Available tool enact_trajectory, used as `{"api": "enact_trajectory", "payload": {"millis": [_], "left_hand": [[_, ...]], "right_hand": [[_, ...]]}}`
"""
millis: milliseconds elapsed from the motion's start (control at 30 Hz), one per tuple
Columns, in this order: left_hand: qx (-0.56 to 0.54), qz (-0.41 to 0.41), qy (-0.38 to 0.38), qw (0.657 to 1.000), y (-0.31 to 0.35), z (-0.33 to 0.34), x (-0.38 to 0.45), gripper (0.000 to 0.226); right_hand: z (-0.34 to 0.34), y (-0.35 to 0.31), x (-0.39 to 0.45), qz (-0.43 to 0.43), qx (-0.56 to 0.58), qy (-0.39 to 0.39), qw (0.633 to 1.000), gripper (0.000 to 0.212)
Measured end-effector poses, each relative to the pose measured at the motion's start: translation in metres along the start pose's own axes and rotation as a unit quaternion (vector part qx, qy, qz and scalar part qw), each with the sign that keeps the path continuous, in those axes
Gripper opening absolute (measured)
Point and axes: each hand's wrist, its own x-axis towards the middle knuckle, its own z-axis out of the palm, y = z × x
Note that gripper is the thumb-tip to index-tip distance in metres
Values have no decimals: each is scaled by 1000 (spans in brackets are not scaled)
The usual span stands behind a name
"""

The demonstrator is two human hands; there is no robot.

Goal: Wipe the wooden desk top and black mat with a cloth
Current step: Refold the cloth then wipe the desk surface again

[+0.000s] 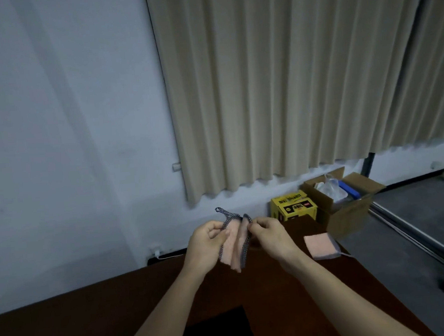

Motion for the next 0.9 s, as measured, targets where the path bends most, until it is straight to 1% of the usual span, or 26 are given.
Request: {"api": "enact_trajectory", "payload": {"millis": [167,367,467,700,800,900], "left_hand": [[35,0,36,999,-1,-14,4,8],[34,-10,90,995,-3,-46,1,9],[32,-20,108,993,-10,-64,-1,7],[27,-38,112,993,-19,-92,-15,12],[58,-34,120,990,-25,-99,-20,11],[96,-28,129,987,-30,-106,-27,8]], "right_hand": [[-25,8,11,-10,-58,1,998,32],[-51,23,17,-25,-157,25,987,32],[-62,32,19,-37,-206,31,977,28],[-63,41,12,-71,-225,50,970,13],[-53,36,5,-90,-224,61,968,12],[-43,29,0,-131,-219,65,965,12]]}}
